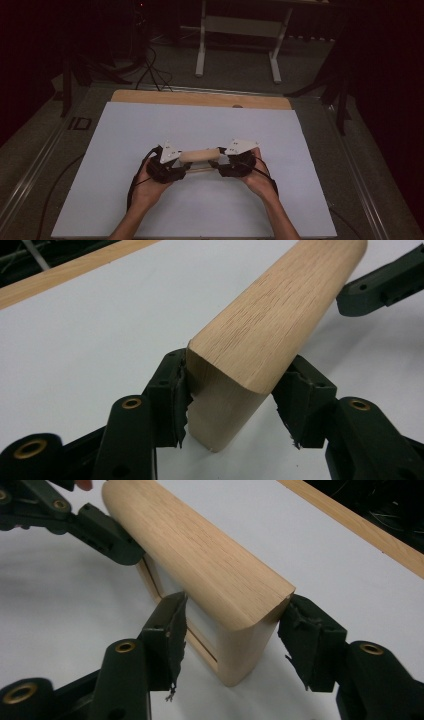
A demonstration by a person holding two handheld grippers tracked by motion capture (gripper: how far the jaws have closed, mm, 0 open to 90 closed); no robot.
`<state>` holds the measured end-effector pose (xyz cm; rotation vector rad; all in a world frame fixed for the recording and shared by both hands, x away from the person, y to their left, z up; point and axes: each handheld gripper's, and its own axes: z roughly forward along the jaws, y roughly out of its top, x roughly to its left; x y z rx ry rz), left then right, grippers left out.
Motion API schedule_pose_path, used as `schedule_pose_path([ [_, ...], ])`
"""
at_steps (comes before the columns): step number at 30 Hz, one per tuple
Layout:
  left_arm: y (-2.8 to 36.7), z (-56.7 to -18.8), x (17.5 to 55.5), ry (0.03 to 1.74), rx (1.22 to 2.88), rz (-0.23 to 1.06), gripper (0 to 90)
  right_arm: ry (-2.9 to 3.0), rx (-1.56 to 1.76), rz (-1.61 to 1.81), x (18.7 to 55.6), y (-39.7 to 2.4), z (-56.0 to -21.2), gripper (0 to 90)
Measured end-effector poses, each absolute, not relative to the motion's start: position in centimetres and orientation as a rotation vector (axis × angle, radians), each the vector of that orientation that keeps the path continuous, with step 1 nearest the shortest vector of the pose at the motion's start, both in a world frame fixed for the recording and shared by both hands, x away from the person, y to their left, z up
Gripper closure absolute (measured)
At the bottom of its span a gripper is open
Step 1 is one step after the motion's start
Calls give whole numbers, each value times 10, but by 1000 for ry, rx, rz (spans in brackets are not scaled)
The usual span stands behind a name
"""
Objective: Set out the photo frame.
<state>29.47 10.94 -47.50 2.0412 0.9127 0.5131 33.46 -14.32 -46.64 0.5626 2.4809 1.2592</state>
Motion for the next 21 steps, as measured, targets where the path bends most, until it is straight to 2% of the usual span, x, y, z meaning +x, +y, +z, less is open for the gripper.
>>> schedule_pose_path([
  [7,106,-474,298,908,2055,522,462,2470,546,1248,331,-143,-466,477],
  [21,98,-475,305,874,2066,524,479,2438,589,1206,334,-148,-467,506],
])
